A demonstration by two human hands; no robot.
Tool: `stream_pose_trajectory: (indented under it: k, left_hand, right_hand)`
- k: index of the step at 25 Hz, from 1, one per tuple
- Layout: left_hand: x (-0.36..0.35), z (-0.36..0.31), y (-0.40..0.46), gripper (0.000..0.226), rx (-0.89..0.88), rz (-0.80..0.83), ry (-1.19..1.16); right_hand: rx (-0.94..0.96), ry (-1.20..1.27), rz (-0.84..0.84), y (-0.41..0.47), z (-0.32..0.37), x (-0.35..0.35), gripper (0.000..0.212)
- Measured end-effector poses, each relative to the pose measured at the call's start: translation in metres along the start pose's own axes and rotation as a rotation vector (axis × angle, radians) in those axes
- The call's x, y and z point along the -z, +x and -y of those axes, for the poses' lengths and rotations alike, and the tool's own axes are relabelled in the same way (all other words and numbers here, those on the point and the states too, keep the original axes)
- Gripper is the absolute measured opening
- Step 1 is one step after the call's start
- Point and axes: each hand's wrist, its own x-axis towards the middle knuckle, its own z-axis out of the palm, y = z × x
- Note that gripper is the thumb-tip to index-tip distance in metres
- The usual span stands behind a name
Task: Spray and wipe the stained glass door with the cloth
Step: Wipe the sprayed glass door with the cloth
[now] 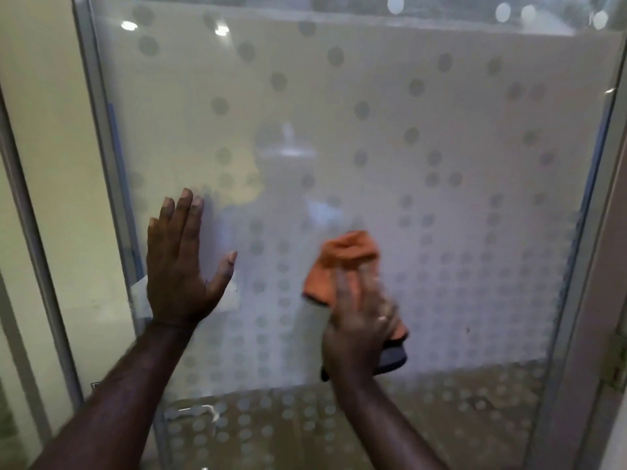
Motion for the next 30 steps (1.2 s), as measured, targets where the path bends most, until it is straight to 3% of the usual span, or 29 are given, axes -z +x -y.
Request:
stream_pose_trajectory:
  k: [2, 4, 6, 9, 12, 15, 18, 20, 26, 30]
  left_hand:
    - [0.001, -0.001, 0.0, 0.071, -0.004, -0.005, -0.008]
    - [0.001, -0.001, 0.0, 0.071, -0.003, 0.002, -0.014]
    - [0.002, 0.0, 0.0, 0.071, -0.003, 0.012, -0.03]
    - [0.004, 0.001, 0.001, 0.069, -0.003, 0.022, -0.062]
    - [0.005, 0.001, 0.001, 0.068, -0.016, 0.012, -0.089]
    - [0.007, 0.001, 0.002, 0.07, -0.011, 0.007, -0.152]
    - [0.009, 0.004, 0.002, 0.073, -0.011, 0.025, -0.209]
    - [0.013, 0.009, 0.004, 0.076, -0.003, 0.034, -0.245]
    - [0.021, 0.014, 0.006, 0.082, 0.053, 0.014, -0.362]
    - [0.021, 0.014, 0.006, 0.083, 0.062, 0.001, -0.346]
  right_hand:
    - [0.235, 0.028, 0.098, -0.008, 0.029, -0.003, 0.07]
    - [0.277, 0.025, 0.063, 0.029, 0.033, -0.001, 0.066]
    - [0.145, -0.013, -0.044, 0.064, 0.012, 0.005, 0.067]
    - [-0.219, 0.009, -0.182, 0.08, -0.042, 0.015, 0.075]
    - [-0.359, 0.052, -0.164, 0.034, -0.043, 0.009, 0.077]
    - [-0.09, 0.004, 0.028, -0.032, 0.007, -0.006, 0.085]
    - [0.263, 0.09, 0.15, -0.054, 0.061, -0.018, 0.054]
    - [0.39, 0.101, 0.153, -0.039, 0.086, -0.022, 0.038]
    - [0.55, -0.001, 0.054, 0.04, 0.107, -0.024, 0.036]
    - [0.452, -0.051, -0.049, 0.106, 0.104, -0.014, 0.051]
